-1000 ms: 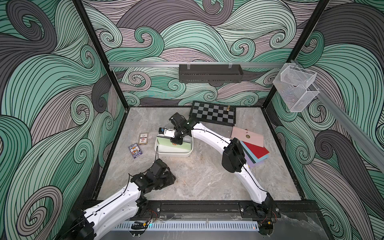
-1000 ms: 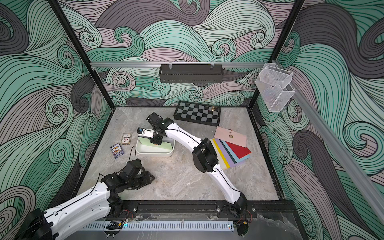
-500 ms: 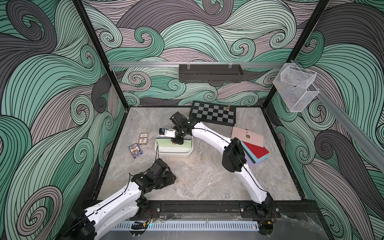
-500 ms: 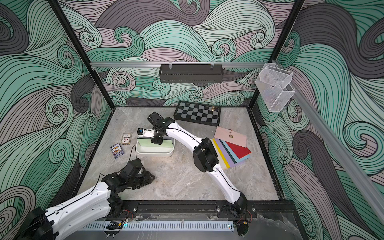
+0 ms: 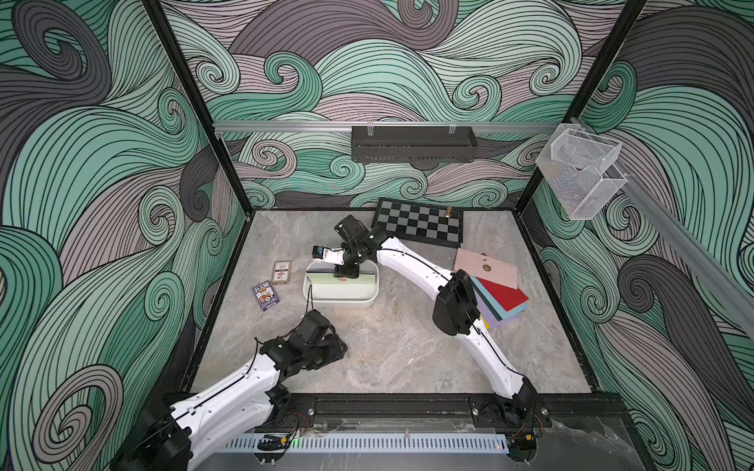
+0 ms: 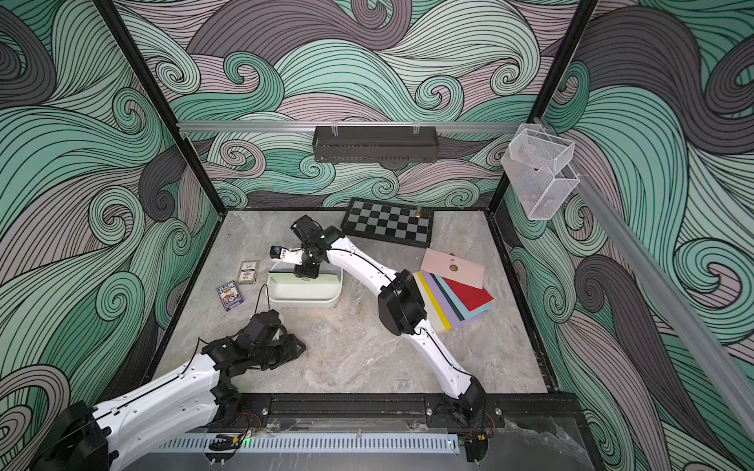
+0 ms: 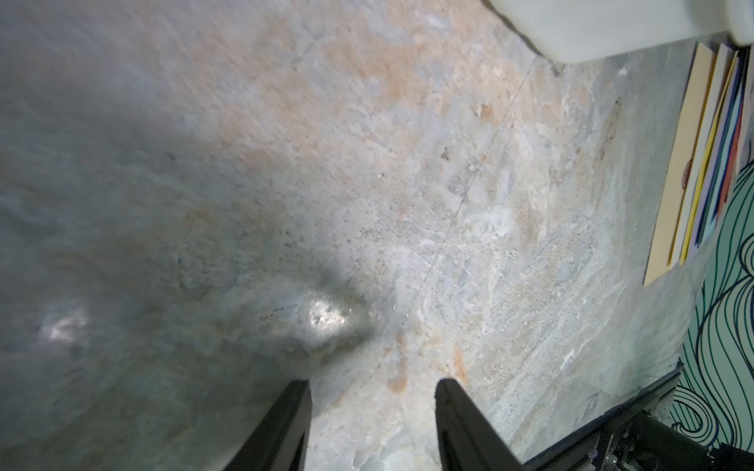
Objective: Put the sealed envelopes into the storage box
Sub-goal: Place the envelope in the storage box.
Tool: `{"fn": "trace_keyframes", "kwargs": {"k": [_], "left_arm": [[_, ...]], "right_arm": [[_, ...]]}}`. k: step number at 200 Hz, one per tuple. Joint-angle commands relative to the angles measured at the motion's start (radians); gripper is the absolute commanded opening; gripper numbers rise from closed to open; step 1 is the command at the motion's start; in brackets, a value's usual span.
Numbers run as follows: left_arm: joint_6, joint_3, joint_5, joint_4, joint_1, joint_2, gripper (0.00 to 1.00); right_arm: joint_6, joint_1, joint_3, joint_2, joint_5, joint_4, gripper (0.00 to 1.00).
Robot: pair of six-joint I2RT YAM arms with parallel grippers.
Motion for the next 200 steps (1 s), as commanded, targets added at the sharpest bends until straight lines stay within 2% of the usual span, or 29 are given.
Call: {"fn": "trace_keyframes", "kwargs": {"k": [1,50,107,150,175,200], "left_arm": [[0.015,0.013,0.008,-0.032,0.005,0.022,0.54],[0.015,0.013,0.01,-0.026,0.006,0.03,0.54],[0.015,0.014,0.01,-0.025,0.006,0.031,0.54],[0.013,0.017,0.01,-0.037,0.006,0.02,0.53],[0.014,0.022,0.011,-0.055,0.006,-0.008,0.53],[0.019,0.021,0.017,-0.07,0.005,-0.051,0.53]], "right_arm": [[0.026,-0.015,0.031,0.022,0.017,0.03,0.46],[0.05,-0.036,0.046,0.03,0.018,0.096,0.57],[0.138,-0.045,0.076,0.012,0.03,0.117,0.59],[0.278,-0.059,0.068,-0.097,0.074,0.12,0.59],[0.528,-0.109,-0.08,-0.258,0.094,0.121,0.57],[0.799,-0.203,-0.496,-0.505,0.083,0.218,0.57]]}}
